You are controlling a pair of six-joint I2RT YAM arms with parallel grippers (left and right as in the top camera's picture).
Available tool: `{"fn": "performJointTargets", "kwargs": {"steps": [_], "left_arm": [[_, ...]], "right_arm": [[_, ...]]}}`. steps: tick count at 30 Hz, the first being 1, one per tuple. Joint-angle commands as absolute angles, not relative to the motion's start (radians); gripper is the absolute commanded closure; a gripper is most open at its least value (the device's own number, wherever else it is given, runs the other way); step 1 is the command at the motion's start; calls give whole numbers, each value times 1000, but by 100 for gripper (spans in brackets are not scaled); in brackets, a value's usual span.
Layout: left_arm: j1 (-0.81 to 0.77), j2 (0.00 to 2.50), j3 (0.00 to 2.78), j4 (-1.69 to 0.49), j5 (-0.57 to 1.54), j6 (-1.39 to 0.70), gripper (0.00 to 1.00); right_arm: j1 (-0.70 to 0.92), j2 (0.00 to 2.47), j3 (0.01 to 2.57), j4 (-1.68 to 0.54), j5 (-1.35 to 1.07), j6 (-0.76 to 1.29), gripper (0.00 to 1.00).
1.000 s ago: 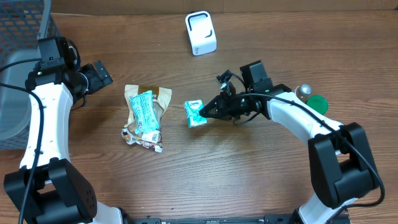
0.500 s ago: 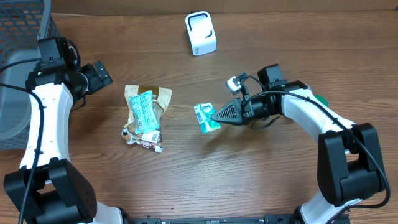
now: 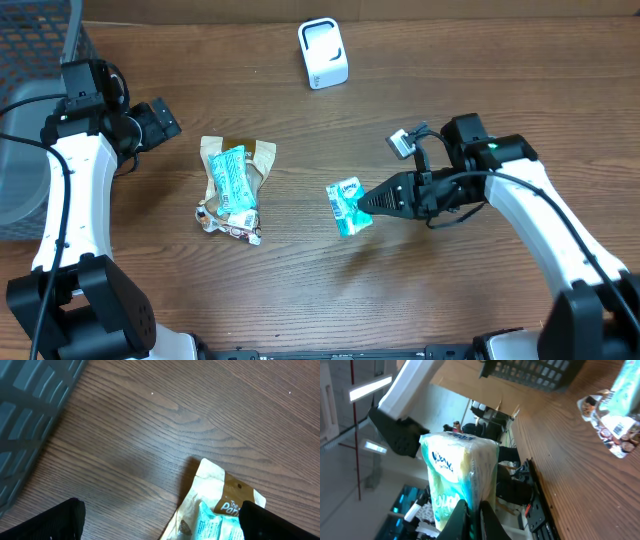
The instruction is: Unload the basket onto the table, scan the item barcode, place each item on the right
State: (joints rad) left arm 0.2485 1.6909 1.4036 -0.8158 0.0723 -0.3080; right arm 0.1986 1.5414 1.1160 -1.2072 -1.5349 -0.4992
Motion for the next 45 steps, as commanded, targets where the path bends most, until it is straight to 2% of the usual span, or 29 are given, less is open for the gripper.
{"fn": "performJointTargets", "kwargs": {"steps": [1, 10, 45], "left_arm": [[242, 1693, 1422, -814, 78, -315, 0], [242, 1693, 1422, -814, 78, -315, 0], [242, 1693, 1422, -814, 78, -315, 0]], "right_arm": [[195, 1446, 1118, -1222, -1570, -532, 96], [195, 1339, 1119, -1225, -1570, -467, 96], [195, 1337, 1119, -1225, -1570, -449, 96]]}}
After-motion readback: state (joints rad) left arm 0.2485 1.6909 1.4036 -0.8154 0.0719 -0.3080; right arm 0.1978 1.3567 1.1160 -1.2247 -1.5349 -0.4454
